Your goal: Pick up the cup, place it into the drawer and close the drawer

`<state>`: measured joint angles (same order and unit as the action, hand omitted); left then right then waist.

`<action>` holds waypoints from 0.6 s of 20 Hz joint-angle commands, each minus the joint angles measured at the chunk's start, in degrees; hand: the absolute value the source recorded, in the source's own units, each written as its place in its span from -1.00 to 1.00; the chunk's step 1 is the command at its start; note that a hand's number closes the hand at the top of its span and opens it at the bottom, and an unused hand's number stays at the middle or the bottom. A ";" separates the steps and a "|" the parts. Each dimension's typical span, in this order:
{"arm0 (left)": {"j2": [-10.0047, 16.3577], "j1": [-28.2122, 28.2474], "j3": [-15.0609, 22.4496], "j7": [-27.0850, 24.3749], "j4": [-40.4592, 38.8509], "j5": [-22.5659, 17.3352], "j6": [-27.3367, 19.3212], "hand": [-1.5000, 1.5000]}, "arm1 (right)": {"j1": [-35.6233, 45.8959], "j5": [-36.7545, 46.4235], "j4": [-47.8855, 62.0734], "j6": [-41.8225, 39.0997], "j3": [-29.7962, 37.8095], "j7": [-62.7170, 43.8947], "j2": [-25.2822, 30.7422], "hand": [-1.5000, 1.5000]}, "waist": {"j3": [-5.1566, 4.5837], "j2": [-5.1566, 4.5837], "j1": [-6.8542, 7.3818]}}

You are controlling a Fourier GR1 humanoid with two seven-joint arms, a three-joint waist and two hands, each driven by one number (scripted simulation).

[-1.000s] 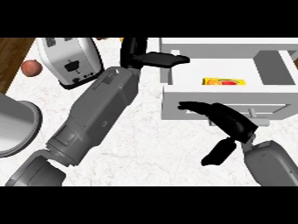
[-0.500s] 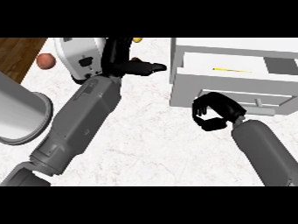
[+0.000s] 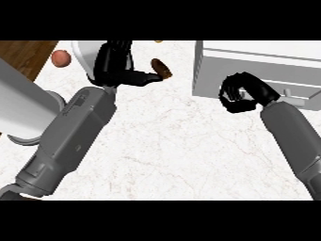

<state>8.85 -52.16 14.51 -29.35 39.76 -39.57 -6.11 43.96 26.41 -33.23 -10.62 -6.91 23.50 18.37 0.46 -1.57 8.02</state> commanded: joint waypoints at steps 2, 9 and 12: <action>1.75 2.19 0.51 0.44 1.55 0.32 1.65 -1.00 | 9.12 -2.06 5.46 1.89 5.86 -1.35 4.22 1.00 | -0.16 -0.81 1.54; 3.21 2.37 0.65 2.61 3.76 -0.39 4.02 -1.00 | 10.21 -4.53 4.74 -1.22 7.80 -2.80 6.77 1.00 | -0.15 -0.80 3.54; 2.97 4.99 1.23 1.07 3.72 -0.02 4.92 -1.00 | 10.72 -5.71 3.56 -2.44 8.49 -3.45 7.33 1.00 | -0.28 -1.09 4.26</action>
<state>11.67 -48.46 15.46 -28.34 42.87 -39.49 -2.01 44.26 20.49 -31.96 -19.84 -3.30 25.00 20.22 0.79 -1.71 9.64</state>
